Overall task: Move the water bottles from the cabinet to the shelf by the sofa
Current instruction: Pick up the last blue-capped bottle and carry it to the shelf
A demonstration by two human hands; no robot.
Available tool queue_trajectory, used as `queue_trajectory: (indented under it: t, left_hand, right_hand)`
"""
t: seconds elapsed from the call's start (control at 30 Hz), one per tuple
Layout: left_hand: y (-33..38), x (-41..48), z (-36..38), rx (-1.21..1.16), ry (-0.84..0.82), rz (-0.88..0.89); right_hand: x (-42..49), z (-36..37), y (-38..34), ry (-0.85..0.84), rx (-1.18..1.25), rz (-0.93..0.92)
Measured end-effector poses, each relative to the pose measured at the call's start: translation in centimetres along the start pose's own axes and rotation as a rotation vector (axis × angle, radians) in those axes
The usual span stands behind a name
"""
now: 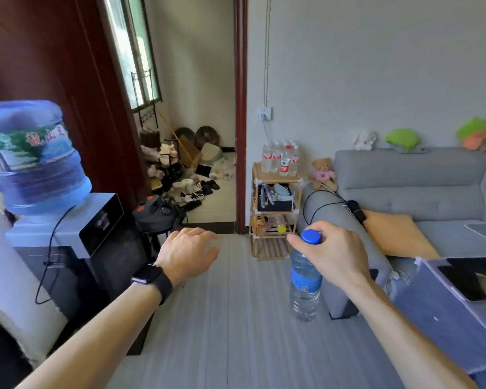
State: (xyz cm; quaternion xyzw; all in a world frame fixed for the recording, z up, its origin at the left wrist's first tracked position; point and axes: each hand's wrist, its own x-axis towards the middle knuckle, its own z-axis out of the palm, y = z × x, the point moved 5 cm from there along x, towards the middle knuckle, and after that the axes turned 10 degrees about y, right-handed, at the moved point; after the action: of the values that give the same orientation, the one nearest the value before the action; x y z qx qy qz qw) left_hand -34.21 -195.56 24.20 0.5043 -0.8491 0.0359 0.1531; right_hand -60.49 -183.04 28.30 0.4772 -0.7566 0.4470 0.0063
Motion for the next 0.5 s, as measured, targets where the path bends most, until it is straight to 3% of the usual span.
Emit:
queue_trajectory:
  t: [0.3,0.5]
  left_hand:
    - [-3.9,20.1,7.5,0.002,-0.024,0.037]
    - [-7.6,35.1,10.8,0.006,0.026,0.032]
  right_hand:
    - [16.3,10.9,3.4,-0.121,0.037,-0.015]
    - [27.9,16.9,5.7,-0.095,0.082,0.04]
